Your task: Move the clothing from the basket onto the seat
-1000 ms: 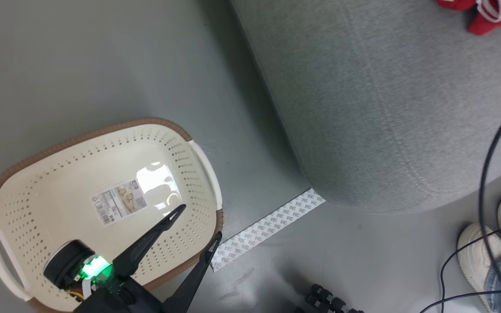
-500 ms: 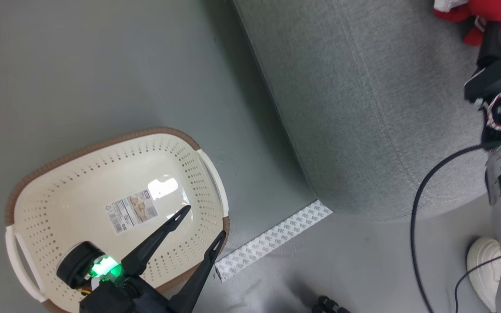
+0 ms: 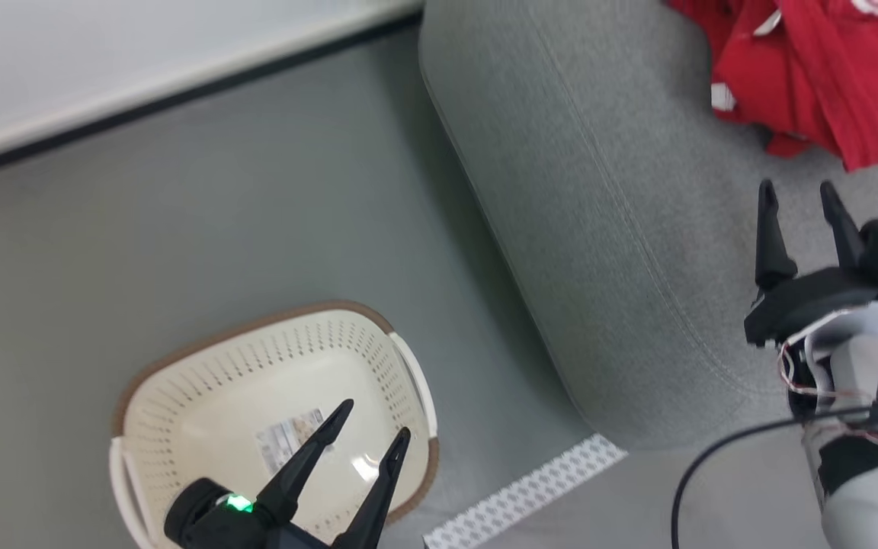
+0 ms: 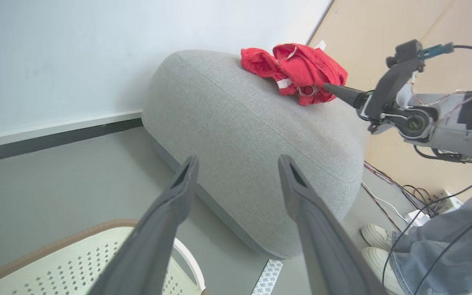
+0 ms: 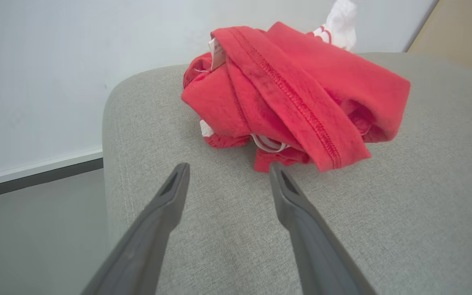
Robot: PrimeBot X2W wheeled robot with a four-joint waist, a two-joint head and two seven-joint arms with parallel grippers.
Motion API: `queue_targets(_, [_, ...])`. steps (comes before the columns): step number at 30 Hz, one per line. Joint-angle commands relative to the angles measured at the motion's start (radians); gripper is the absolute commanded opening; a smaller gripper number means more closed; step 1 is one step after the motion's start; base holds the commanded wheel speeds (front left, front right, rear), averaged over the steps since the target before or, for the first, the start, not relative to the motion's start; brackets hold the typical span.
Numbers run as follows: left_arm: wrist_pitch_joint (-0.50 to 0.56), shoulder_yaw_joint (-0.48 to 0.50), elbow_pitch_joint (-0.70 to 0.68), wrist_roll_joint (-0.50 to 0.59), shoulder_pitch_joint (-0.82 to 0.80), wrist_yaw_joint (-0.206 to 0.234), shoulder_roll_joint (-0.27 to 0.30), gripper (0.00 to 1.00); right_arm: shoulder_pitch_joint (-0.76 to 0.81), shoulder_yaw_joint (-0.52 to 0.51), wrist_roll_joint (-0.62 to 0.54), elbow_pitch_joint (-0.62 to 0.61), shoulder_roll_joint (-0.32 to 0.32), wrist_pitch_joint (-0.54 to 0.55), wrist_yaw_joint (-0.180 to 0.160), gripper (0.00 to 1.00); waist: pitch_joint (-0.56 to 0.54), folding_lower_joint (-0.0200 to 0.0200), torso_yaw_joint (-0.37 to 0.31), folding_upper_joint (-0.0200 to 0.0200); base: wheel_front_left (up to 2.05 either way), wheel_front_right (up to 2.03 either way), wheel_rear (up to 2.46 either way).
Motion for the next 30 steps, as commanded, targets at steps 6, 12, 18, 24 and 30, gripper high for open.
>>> queue_targets(6, [-0.012, 0.072, 0.078, -0.067, 0.062, 0.041, -0.108, 1.0, 0.173, -0.052, 0.004, -0.118, 0.018, 0.012, 0.0, 1.0, -0.253, 0.0003, 0.179, 0.0001, 0.0, 0.0, 0.0])
queue_targets(12, [-0.012, 0.186, 0.134, -0.107, 0.115, 0.09, -0.161, 1.0, 0.329, -0.165, -0.036, -0.267, 0.1, 0.018, 0.0, 1.0, -0.366, 0.0003, 0.281, 0.0001, 0.0, 0.0, 0.0])
queue_targets(18, [-0.012, 0.276, 0.12, -0.137, 0.162, 0.117, -0.176, 1.0, 0.453, -0.206, -0.087, -0.389, 0.187, 0.022, 0.0, 1.0, -0.443, 0.0003, 0.376, 0.0001, 0.0, 0.0, 0.0])
queue_targets(24, [-0.012, 0.344, 0.122, -0.15, 0.198, 0.122, -0.177, 1.0, 0.548, -0.171, -0.072, -0.48, 0.208, 0.043, 0.0, 1.0, -0.478, 0.0003, 0.44, 0.0001, 0.0, 0.0, 0.0])
queue_targets(30, [-0.012, 0.382, 0.139, -0.116, 0.21, 0.131, -0.177, 1.0, 0.618, -0.122, -0.043, -0.524, 0.209, 0.048, 0.0, 1.0, -0.495, 0.0003, 0.476, 0.0001, 0.0, 0.0, 0.0])
